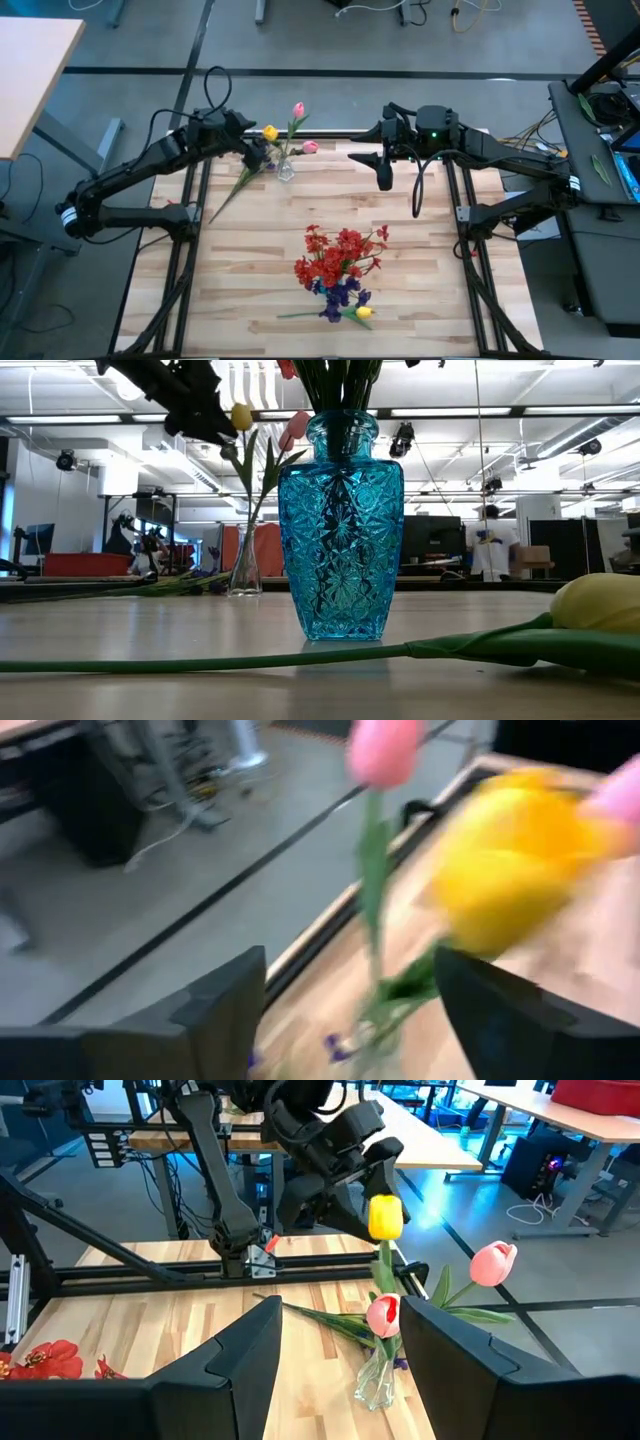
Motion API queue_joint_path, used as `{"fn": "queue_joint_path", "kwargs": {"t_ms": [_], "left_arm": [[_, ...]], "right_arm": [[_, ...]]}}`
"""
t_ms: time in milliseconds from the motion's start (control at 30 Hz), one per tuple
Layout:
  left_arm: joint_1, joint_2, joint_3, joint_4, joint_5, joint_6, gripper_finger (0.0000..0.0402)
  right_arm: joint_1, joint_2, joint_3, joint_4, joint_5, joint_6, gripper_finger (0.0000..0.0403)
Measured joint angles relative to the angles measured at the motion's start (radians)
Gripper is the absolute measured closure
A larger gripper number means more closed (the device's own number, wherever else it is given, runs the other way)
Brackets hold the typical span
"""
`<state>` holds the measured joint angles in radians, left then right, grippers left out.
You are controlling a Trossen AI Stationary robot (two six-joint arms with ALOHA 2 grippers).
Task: Sort flowers into vase by color
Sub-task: Put the top yellow flower into the transparent vase, then put the violet flowers into the blue vase
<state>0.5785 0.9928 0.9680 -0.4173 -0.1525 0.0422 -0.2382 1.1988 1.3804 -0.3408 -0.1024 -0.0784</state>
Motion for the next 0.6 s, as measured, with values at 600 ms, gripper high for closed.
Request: {"fn": "queue_joint_path", "kwargs": {"t_ms": [600], "left_arm": [[-0.001, -0.071, -0.060, -0.345, -0.101, -0.179, 0.0065]], "right_arm": [[0.000, 0.000, 0.000, -0.002, 0.000, 0.004, 0.0206]]}}
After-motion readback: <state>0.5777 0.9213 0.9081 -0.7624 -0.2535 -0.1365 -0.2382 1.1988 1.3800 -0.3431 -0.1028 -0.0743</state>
